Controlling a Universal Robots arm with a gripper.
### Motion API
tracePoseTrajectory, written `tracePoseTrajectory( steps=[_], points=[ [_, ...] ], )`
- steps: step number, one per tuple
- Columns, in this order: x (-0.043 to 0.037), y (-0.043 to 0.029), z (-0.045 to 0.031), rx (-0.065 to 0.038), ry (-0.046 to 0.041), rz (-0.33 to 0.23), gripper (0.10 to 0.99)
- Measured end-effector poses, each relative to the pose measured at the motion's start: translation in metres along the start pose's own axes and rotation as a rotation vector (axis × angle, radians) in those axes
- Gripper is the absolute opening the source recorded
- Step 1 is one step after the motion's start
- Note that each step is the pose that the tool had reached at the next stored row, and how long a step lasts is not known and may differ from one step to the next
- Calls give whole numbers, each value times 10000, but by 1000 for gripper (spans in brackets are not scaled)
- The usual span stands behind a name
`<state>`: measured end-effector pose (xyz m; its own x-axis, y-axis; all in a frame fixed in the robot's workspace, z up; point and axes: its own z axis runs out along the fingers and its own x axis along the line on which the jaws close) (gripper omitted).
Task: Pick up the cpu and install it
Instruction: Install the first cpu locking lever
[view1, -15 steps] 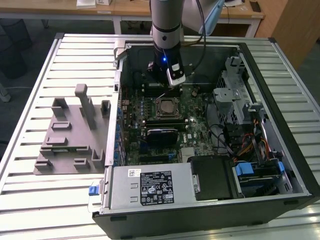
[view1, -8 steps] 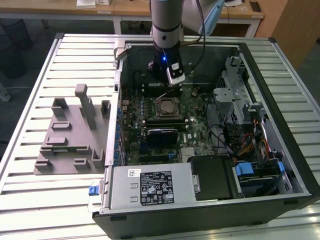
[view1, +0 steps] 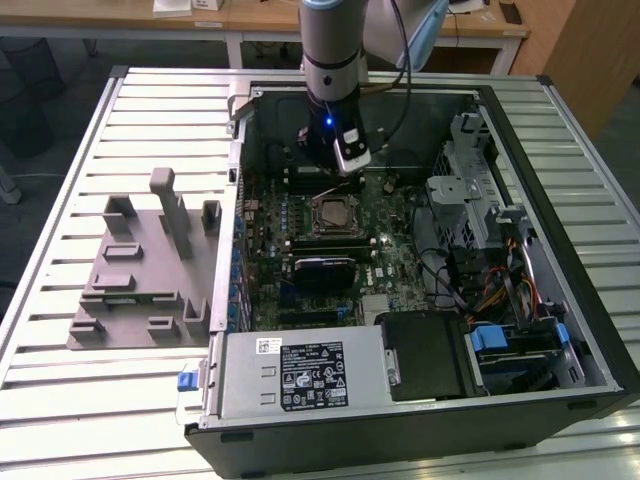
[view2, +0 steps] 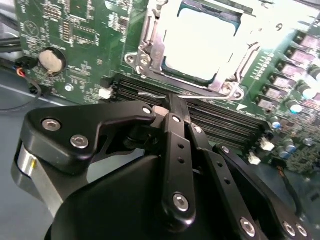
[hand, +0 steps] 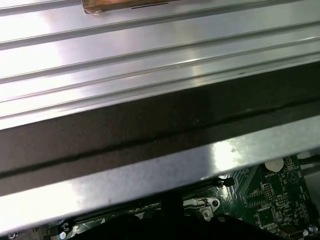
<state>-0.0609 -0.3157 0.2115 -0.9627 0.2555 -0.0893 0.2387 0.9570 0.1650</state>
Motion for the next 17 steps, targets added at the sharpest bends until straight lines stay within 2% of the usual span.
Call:
tracePoseTrajectory(
  steps=[4,5,7,13,17],
  points=[
    [1,-3,17,-46,-312,-48,106],
    [2,-5,24,-21,-380,-62,106],
    [3,-6,34,17,-417,20,106],
    [6,-13,72,133,-604,920,106],
    [13,-6,86,174,-641,1096,106]
  ],
)
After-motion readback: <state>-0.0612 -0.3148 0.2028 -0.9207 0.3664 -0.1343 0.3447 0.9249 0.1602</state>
